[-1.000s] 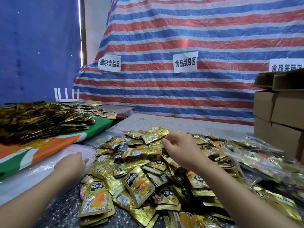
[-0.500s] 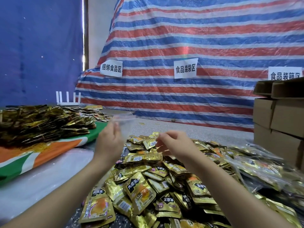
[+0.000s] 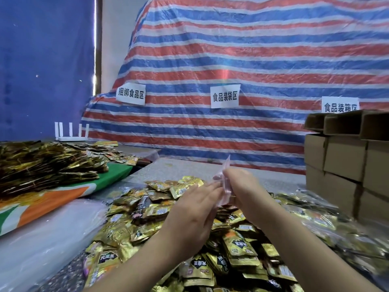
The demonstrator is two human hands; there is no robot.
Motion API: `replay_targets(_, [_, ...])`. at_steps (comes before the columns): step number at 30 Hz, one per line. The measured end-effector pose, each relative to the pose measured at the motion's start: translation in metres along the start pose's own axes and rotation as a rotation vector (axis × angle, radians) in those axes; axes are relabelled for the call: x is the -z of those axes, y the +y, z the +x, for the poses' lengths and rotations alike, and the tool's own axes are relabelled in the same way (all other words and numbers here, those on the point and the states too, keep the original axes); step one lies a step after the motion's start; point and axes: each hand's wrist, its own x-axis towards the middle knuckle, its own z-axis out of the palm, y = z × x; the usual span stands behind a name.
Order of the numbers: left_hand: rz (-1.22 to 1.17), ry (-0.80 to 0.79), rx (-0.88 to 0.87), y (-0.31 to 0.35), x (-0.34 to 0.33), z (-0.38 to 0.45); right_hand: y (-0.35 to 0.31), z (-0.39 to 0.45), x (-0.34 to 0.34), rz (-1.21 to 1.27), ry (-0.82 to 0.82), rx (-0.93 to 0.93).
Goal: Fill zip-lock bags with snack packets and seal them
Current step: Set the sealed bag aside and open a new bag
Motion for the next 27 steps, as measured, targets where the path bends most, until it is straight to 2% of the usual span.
replay_targets(2, [0.0,-0.045,0.003,0.001,0.001,-0.003,0.005,-0.001,0.008,-0.069,-0.014,0.05])
replay_targets(4, [-0.066,-0.057,0.057,0.005,0.003,-0.004,0.009,-0.002,0.015,-0.033,-0.08,0.06])
replay_targets(9, [-0.341,0.097,0.459,0.009,0.008,0.016,0.014,-0.006,0.017,0.185,-0.186,0.0])
replay_targets(11, [-0.456,0.019,0.584,0.007,0.015,0.029,0.014,-0.01,0.016,0.207,-0.22,0.006])
replay_targets(14, [-0.61,-0.192,0.715,0.003,0.029,0.044,0.011,-0.014,0.019,0.205,-0.259,0.017])
replay_targets(16, [-0.6,-0.239,0.698,0.001,0.035,0.051,0.008,-0.016,0.023,0.215,-0.291,0.025])
replay_targets(20, [-0.32,-0.223,0.468,0.004,0.042,0.057,0.002,-0.022,0.022,0.191,-0.314,0.059])
replay_targets(22, [-0.293,-0.226,0.391,0.006,0.045,0.057,-0.001,-0.024,0.022,0.215,-0.33,0.05])
replay_targets(27, [-0.273,-0.321,0.334,0.004,0.053,0.06,-0.005,-0.029,0.028,0.274,-0.37,0.012])
